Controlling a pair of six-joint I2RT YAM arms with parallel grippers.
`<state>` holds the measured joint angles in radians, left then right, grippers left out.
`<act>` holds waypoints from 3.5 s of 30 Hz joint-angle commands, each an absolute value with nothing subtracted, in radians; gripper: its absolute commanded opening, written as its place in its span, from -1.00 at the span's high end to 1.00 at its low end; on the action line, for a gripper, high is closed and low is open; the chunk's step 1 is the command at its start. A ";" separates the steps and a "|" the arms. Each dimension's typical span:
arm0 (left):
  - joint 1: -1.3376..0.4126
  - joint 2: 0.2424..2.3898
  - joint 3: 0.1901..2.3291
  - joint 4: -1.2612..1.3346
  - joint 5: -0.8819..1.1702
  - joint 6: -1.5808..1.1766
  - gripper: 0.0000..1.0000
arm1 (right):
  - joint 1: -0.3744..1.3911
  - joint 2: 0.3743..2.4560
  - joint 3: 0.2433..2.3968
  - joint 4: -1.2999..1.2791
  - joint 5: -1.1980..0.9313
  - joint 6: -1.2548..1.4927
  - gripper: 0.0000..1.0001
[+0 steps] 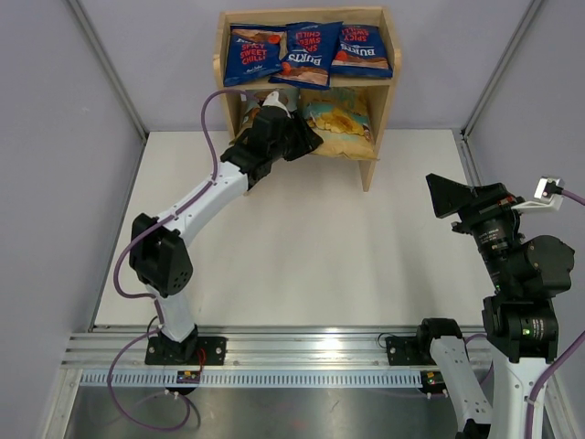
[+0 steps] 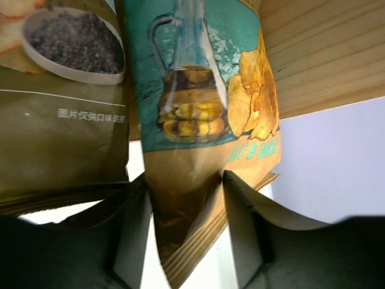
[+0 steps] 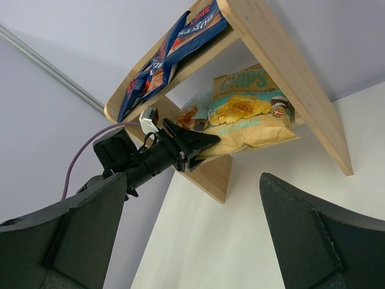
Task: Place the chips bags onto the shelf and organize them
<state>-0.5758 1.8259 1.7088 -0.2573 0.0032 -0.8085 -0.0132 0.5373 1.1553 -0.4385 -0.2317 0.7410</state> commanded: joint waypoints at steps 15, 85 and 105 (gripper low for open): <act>-0.580 1.810 1.853 -0.219 -0.071 -0.769 0.64 | -0.005 0.522 1.157 -0.417 -0.265 0.735 -0.99; -0.612 0.729 1.043 -0.727 -0.673 -0.258 -0.98 | 0.176 0.698 1.032 -0.623 0.014 0.222 -0.99; -0.519 0.480 0.770 -0.641 -0.565 -0.225 -0.98 | 0.189 0.555 0.911 -0.661 0.120 0.317 -0.99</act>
<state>-0.5434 0.5053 0.7654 -0.7021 -0.6003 -0.2340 0.1787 0.5961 0.9306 -0.7006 0.0723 0.2790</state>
